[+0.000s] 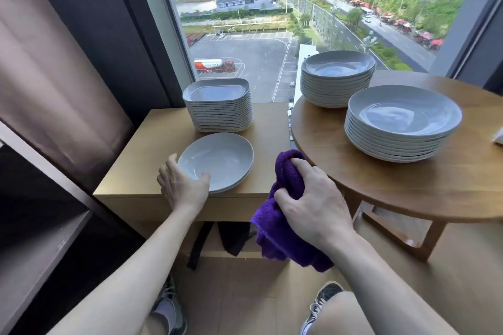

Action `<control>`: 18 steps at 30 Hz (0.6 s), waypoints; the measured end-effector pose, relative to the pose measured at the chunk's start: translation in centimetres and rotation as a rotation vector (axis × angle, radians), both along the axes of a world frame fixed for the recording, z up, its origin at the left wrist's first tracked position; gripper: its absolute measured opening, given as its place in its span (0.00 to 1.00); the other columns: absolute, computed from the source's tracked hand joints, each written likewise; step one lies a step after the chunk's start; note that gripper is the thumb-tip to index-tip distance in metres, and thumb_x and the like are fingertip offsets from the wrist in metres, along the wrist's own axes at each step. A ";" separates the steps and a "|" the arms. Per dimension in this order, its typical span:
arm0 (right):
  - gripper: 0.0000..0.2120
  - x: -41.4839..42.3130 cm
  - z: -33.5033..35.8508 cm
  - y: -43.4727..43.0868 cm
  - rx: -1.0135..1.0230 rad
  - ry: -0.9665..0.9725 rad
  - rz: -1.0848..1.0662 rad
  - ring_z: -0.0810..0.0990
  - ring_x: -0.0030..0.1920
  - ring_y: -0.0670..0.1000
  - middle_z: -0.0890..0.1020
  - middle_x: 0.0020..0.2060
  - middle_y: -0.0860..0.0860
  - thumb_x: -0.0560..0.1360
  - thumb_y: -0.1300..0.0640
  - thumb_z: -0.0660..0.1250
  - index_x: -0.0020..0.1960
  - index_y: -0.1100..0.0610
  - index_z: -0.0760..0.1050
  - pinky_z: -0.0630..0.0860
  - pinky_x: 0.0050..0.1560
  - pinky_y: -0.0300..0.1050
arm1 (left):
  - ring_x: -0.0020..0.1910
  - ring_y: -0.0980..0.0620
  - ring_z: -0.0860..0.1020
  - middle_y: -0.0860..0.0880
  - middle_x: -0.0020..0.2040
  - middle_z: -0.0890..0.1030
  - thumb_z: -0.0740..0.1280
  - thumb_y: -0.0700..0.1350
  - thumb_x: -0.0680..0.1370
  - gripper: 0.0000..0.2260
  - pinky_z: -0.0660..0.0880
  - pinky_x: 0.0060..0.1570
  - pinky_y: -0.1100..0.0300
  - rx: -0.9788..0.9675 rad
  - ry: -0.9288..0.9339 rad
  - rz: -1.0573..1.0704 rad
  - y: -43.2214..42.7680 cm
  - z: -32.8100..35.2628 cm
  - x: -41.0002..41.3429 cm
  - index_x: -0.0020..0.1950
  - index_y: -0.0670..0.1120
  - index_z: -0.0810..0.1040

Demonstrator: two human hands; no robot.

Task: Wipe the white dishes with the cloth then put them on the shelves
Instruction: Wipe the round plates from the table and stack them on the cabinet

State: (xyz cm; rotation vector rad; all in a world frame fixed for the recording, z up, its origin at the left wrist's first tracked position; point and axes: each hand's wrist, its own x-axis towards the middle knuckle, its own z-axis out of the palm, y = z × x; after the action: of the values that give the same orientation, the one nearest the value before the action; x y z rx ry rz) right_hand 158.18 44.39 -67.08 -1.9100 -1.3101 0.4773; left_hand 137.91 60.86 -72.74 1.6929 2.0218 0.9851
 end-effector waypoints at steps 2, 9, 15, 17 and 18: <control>0.19 1.0 0.1 0.1 0.009 0.008 -0.047 0.76 0.46 0.49 0.74 0.47 0.41 0.71 0.40 0.62 0.61 0.38 0.69 0.70 0.47 0.47 | 0.67 0.42 0.72 0.46 0.59 0.78 0.71 0.43 0.77 0.17 0.71 0.65 0.50 0.055 -0.074 -0.164 -1.1 1.0 2.5 0.65 0.45 0.77; 0.20 5.3 0.8 -0.6 0.098 0.035 -0.360 0.72 0.46 0.48 0.73 0.48 0.42 0.71 0.41 0.64 0.63 0.37 0.68 0.71 0.49 0.47 | 0.41 0.51 0.81 0.47 0.42 0.84 0.66 0.36 0.79 0.08 0.76 0.42 0.60 -0.213 -0.525 -0.594 -3.2 5.6 15.9 0.46 0.47 0.82; 0.16 9.1 1.3 -1.8 0.123 0.065 -0.546 0.77 0.49 0.51 0.76 0.51 0.47 0.74 0.44 0.66 0.61 0.43 0.71 0.76 0.52 0.49 | 0.32 0.48 0.79 0.45 0.37 0.80 0.70 0.48 0.81 0.11 0.77 0.36 0.56 -0.518 -0.472 -0.764 -3.5 8.0 26.6 0.45 0.41 0.79; 0.16 9.6 1.2 -2.0 0.123 0.083 -0.576 0.78 0.49 0.51 0.75 0.51 0.47 0.74 0.44 0.66 0.61 0.43 0.71 0.77 0.52 0.49 | 0.29 0.49 0.79 0.45 0.35 0.81 0.71 0.51 0.80 0.14 0.77 0.31 0.60 -0.563 -0.449 -0.778 -3.9 7.9 28.6 0.45 0.40 0.81; 0.16 9.8 1.2 -2.0 0.120 0.084 -0.583 0.77 0.49 0.51 0.75 0.51 0.47 0.74 0.44 0.66 0.62 0.42 0.70 0.77 0.52 0.49 | 0.28 0.51 0.79 0.46 0.34 0.81 0.72 0.52 0.80 0.14 0.75 0.27 0.62 -0.572 -0.446 -0.771 -4.1 7.8 29.3 0.44 0.41 0.81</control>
State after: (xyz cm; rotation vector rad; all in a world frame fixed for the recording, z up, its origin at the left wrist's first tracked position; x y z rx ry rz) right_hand 167.94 42.36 -65.88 -2.0274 -0.6599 0.1716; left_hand 167.21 56.79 -64.96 1.5309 1.0595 0.4004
